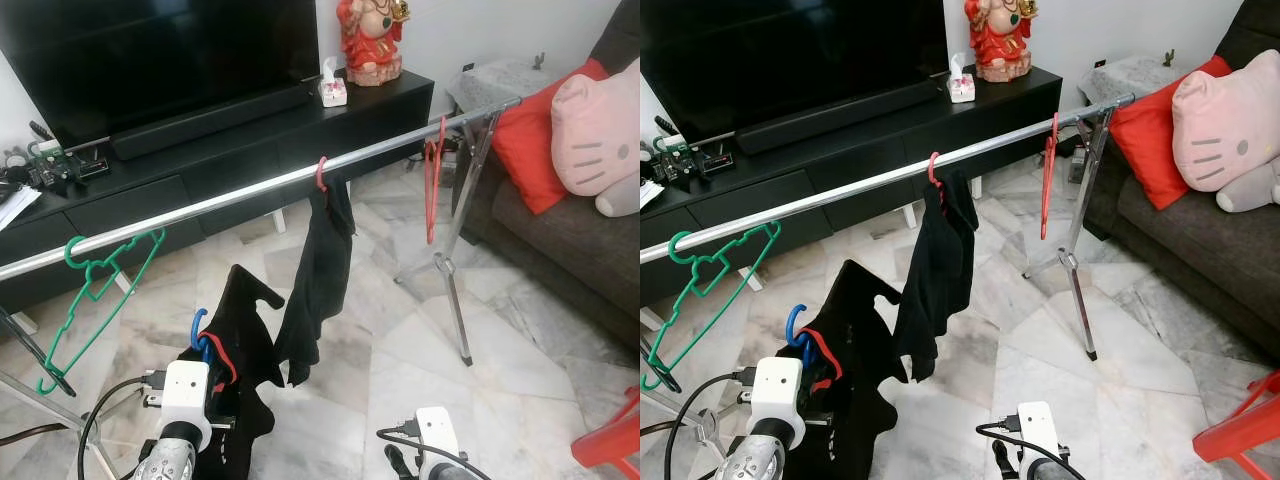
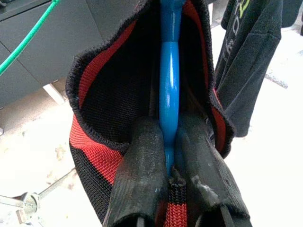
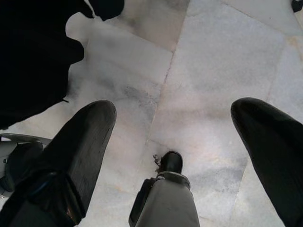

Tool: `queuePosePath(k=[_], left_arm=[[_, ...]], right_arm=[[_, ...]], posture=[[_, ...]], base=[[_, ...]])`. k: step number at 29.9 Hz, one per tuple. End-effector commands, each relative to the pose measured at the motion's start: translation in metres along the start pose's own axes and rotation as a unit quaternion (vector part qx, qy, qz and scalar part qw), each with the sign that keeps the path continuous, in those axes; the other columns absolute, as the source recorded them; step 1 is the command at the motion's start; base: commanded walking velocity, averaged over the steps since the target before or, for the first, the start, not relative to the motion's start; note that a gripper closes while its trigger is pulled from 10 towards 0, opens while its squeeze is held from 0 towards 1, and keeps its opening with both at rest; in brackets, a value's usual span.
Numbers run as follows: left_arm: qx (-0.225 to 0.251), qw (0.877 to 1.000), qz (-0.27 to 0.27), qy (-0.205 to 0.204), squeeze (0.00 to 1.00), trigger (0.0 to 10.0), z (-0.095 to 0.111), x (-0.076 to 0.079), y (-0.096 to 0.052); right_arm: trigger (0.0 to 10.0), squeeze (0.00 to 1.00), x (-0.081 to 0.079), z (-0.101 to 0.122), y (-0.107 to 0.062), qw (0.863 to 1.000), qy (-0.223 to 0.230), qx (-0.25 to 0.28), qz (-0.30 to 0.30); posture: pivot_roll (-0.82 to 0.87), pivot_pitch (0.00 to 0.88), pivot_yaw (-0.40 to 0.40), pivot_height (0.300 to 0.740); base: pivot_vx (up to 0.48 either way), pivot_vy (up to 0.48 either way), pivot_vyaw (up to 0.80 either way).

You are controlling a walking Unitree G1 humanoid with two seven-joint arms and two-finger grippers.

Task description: Hang hanger

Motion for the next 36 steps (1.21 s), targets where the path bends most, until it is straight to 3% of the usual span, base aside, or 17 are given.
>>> queuePosePath(k=[1, 32, 36], left_arm=[[0.026, 1.000, 0.009, -0.003, 0.00, 10.0, 0.0119, -0.0051, 0.0025], [0.022, 1.000, 0.008, -0.005, 0.00, 10.0, 0.0111, -0.0046, 0.0030], [0.023, 1.000, 0.004, -0.005, 0.00, 10.0, 0.0123, -0.0030, 0.0041]], right_arm=[[10.0, 0.00, -0.0028, 0.0013, 0.0005, 1.000, -0.007, 0.001, 0.002], [10.0, 0.00, -0.0035, 0.0010, 0.0005, 1.000, -0.011, 0.000, 0.005], [10.0, 0.00, -0.0033, 0.0008, 0.0004, 1.000, -0.013, 0.001, 0.003]], posture=[[-0.10, 0.000, 0.080, 0.740], [-0.10, 0.000, 0.080, 0.740], [-0.10, 0.000, 0.083, 0.740]], base=[[-0.251, 0.000, 0.00], [-0.259, 0.000, 0.00], [-0.266, 0.000, 0.52]])
Point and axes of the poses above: a point about 5 cm out from each wrist's last joint towards the gripper, its own y axis pointing out of the wrist towards the gripper, its own z axis along the axis of the wrist's last joint, x = y × z, the point moved 2 cm from there along y, pointing out of the wrist towards the gripper, and after that the axes turned 1 degree about -y, right-handed, at the moved point
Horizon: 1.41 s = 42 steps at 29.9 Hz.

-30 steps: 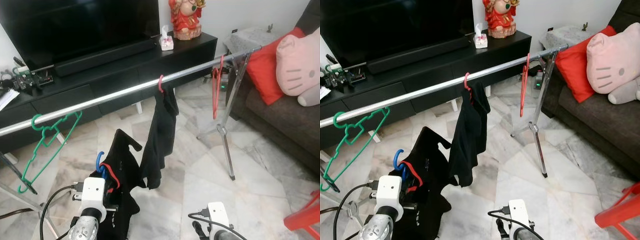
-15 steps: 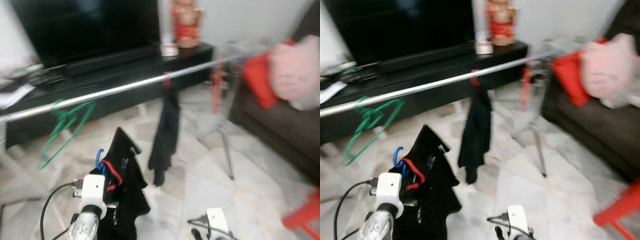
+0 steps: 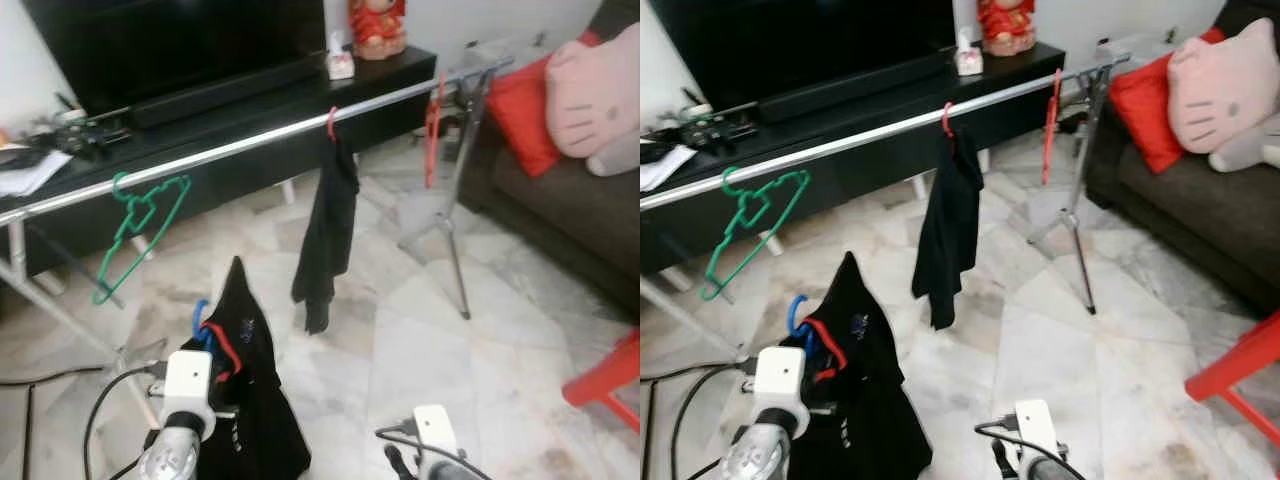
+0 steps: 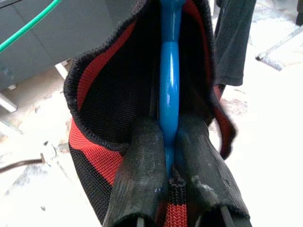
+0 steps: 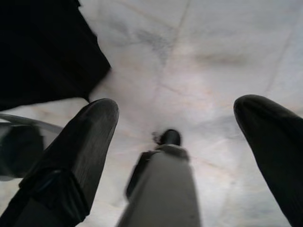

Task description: Hang hanger

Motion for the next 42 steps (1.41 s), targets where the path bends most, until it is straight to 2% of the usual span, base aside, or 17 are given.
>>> queuePosePath(k=[1, 5, 42], left_arm=[[0.012, 1.000, 0.010, 0.005, 0.00, 10.0, 0.005, -0.009, -0.001], [0.011, 1.000, 0.007, 0.005, 0.00, 10.0, 0.005, -0.008, -0.001], [0.014, 0.999, -0.033, 0.015, 0.00, 10.0, 0.017, -0.004, 0.004]], right_arm=[[10.0, 0.00, -0.008, 0.006, 0.001, 1.000, -0.002, 0.008, 0.009], [10.0, 0.00, -0.008, 0.005, 0.001, 1.000, 0.000, 0.008, 0.010], [10.0, 0.00, -0.007, 0.008, 0.001, 1.000, 0.002, 0.018, 0.009]], posture=[[-0.10, 0.000, 0.085, 0.740], [-0.10, 0.000, 0.086, 0.740], [-0.09, 0.000, 0.078, 0.740]], base=[[-0.266, 0.000, 0.52], [-0.264, 0.000, 0.47], [-0.283, 0.000, 0.00]])
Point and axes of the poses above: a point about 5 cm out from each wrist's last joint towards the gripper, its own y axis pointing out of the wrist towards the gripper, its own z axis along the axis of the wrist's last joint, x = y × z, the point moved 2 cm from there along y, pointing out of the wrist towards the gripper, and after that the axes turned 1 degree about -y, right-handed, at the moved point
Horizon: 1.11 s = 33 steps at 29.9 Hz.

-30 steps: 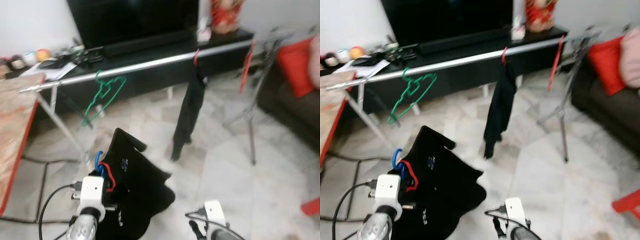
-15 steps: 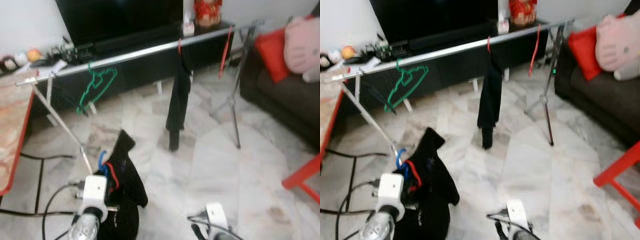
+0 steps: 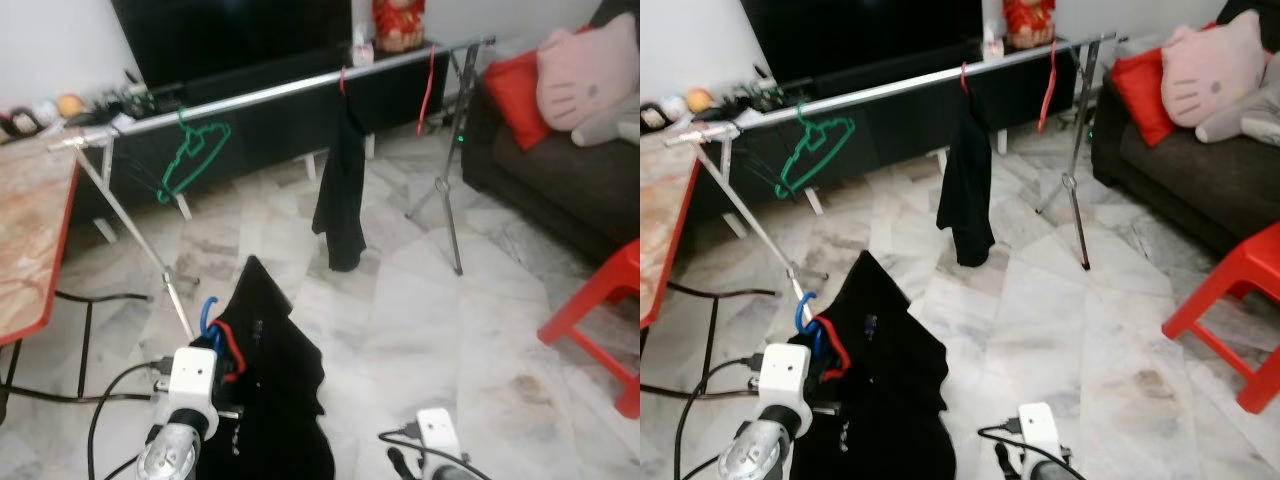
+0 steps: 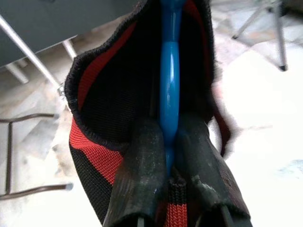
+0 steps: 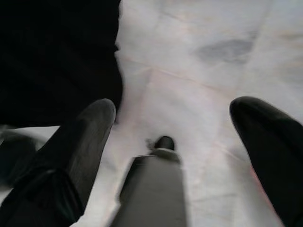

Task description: Hang hanger

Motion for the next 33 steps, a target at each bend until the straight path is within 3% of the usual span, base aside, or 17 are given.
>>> queuePosePath(k=[1, 8, 16, 25, 26, 27, 28, 30, 32, 33], left_arm=[[0.013, 1.000, 0.007, 0.013, 0.00, 10.0, 0.009, -0.008, 0.001], [0.015, 1.000, -0.002, 0.024, 0.00, 10.0, 0.015, -0.008, 0.005], [0.029, 0.999, -0.012, 0.036, 0.00, 10.0, 0.034, -0.012, 0.011], [0.038, 0.994, -0.091, 0.057, 0.00, 10.0, 0.060, 0.011, 0.018], [0.042, 0.992, -0.103, 0.059, 0.00, 10.0, 0.065, 0.015, 0.018], [0.043, 0.992, -0.107, 0.060, 0.00, 10.0, 0.066, 0.016, 0.018], [0.044, 0.991, -0.112, 0.060, 0.00, 10.0, 0.068, 0.017, 0.018], [0.045, 0.990, -0.118, 0.058, 0.00, 10.0, 0.070, 0.019, 0.018], [0.057, 0.987, -0.140, 0.061, 0.00, 10.0, 0.082, 0.023, 0.017], [0.058, 0.986, -0.142, 0.061, 0.00, 10.0, 0.083, 0.024, 0.017]], right_arm=[[10.0, 0.00, -0.010, 0.006, 0.002, 1.000, -0.001, 0.011, 0.011], [10.0, 0.00, -0.010, 0.011, 0.002, 0.999, 0.003, 0.033, 0.009], [10.0, 0.00, -0.013, 0.023, 0.001, 0.996, -0.032, 0.077, 0.024], [10.0, 0.00, -0.018, 0.035, -0.002, 0.988, -0.078, 0.124, 0.052], [10.0, 0.00, -0.012, 0.108, -0.007, 0.967, -0.081, 0.229, 0.076], [10.0, 0.00, -0.010, 0.133, -0.012, 0.957, -0.085, 0.266, 0.084], [10.0, 0.00, -0.009, 0.150, -0.016, 0.948, -0.090, 0.292, 0.091], [10.0, 0.00, -0.009, 0.157, -0.019, 0.943, -0.097, 0.304, 0.095], [10.0, 0.00, -0.017, 0.174, -0.027, 0.924, -0.118, 0.344, 0.115], [10.0, 0.00, -0.018, 0.175, -0.028, 0.922, -0.120, 0.349, 0.118]], posture=[[-0.09, 0.000, 0.078, 0.740], [-0.10, 0.000, 0.086, 0.740], [-0.10, 0.000, 0.087, 0.740], [-0.10, 0.000, 0.083, 0.740], [-0.10, 0.000, 0.083, 0.740], [-0.10, 0.000, 0.083, 0.740], [-0.10, 0.000, 0.082, 0.740], [-0.10, 0.000, 0.082, 0.740], [-0.10, 0.000, 0.080, 0.740], [-0.10, 0.000, 0.080, 0.740]], base=[[-0.277, 0.000, 0.00], [-0.284, 0.000, 0.00], [-0.036, 0.000, 0.00], [0.000, 0.000, 0.00], [0.000, 0.000, 0.00], [0.000, 0.000, 0.00], [0.000, 0.000, 0.00], [0.000, 0.000, 0.00], [0.000, 0.000, 0.00], [0.000, 0.000, 0.00]])
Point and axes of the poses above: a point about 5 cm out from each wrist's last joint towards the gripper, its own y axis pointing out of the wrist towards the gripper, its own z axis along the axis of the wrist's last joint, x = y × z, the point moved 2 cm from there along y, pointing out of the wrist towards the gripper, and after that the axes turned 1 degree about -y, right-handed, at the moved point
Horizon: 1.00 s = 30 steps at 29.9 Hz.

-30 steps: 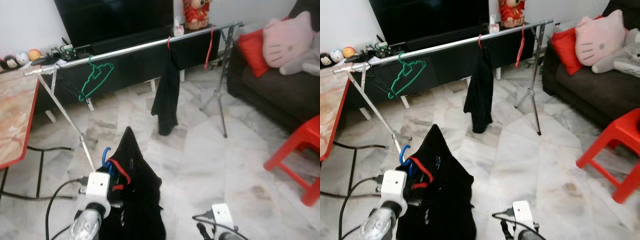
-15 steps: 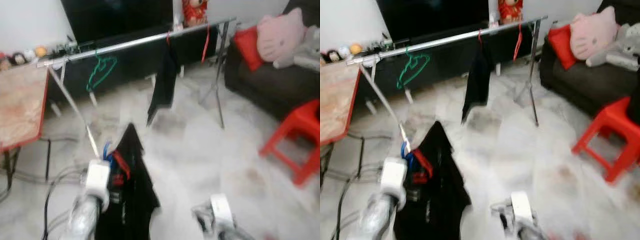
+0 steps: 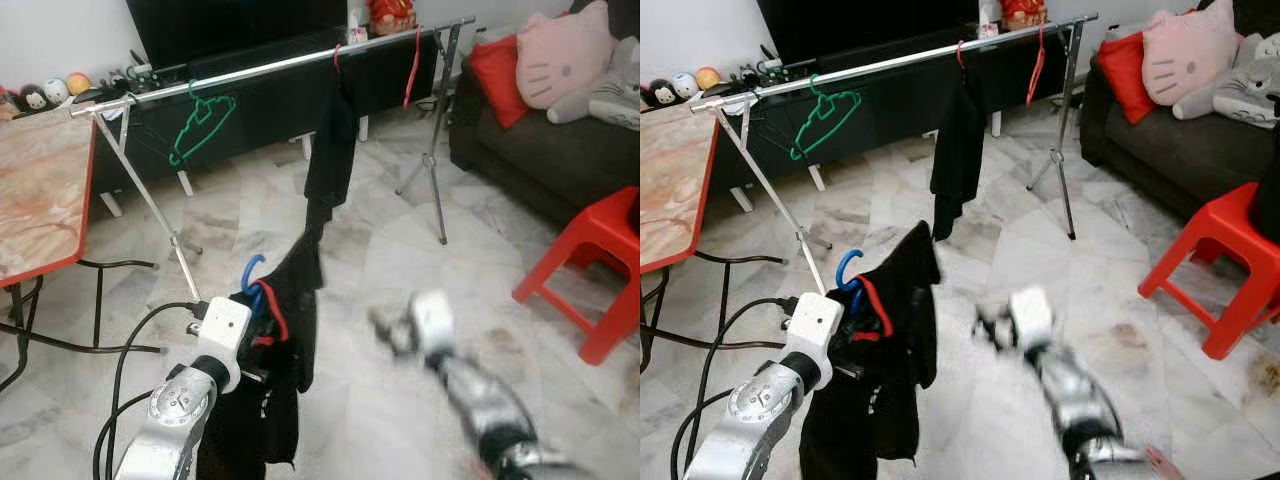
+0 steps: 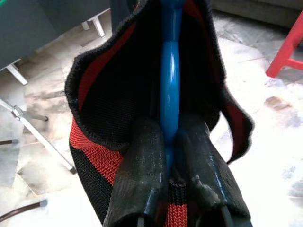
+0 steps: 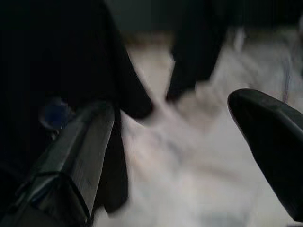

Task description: Hang hanger

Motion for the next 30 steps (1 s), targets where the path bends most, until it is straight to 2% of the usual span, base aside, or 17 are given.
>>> queuePosePath(k=[1, 4, 5, 6, 11, 15, 21, 30], left_arm=[[0.033, 0.999, -0.006, 0.005, 0.00, 10.0, 0.019, -0.001, 0.000], [0.030, 1.000, -0.008, 0.004, 0.00, 10.0, 0.020, -0.001, 0.000], [0.049, 0.998, -0.042, -0.005, 0.00, 10.0, 0.037, 0.006, 0.003], [0.060, 0.996, -0.060, -0.013, 0.00, 10.0, 0.046, 0.010, 0.005], [0.084, 0.992, -0.089, -0.027, 0.00, 10.0, 0.065, 0.017, 0.010], [0.100, 0.985, -0.138, -0.028, 0.00, 10.0, 0.081, 0.030, 0.012], [0.101, 0.979, -0.176, -0.022, 0.00, 10.0, 0.087, 0.042, 0.013], [0.095, 0.973, -0.208, -0.024, 0.00, 10.0, 0.087, 0.055, 0.010]], right_arm=[[10.0, 0.00, -0.016, -0.020, -0.007, 0.999, 0.016, -0.030, 0.026], [10.0, 0.00, -0.016, -0.020, -0.007, 0.999, 0.015, -0.029, 0.026], [10.0, 0.00, -0.016, -0.002, -0.006, 0.998, -0.009, 0.021, 0.051], [10.0, 0.00, -0.018, 0.005, -0.007, 0.996, -0.023, 0.043, 0.069], [10.0, 0.00, -0.022, 0.003, -0.018, 0.991, -0.044, 0.059, 0.110], [10.0, 0.00, -0.026, 0.000, -0.030, 0.985, -0.070, 0.070, 0.142], [10.0, 0.00, -0.025, -0.005, -0.034, 0.985, -0.082, 0.061, 0.142], [10.0, 0.00, -0.022, 0.005, -0.026, 0.987, -0.092, 0.071, 0.108]], posture=[[-0.10, 0.000, 0.080, 0.740], [-0.10, 0.000, 0.080, 0.740], [-0.12, 0.000, 0.077, 0.740], [-0.12, 0.000, 0.077, 0.740], [-0.13, 0.000, 0.080, 0.740], [-0.14, 0.000, 0.084, 0.740], [-0.14, 0.000, 0.083, 0.740], [-0.14, 0.000, 0.078, 0.740]], base=[[0.000, 0.000, 0.00], [0.000, 0.000, 0.00], [0.000, 0.000, 0.00], [0.000, 0.000, 0.00], [0.000, 0.000, 0.00], [0.000, 0.000, 0.00], [0.000, 0.000, 0.00], [0.000, 0.000, 0.00]])
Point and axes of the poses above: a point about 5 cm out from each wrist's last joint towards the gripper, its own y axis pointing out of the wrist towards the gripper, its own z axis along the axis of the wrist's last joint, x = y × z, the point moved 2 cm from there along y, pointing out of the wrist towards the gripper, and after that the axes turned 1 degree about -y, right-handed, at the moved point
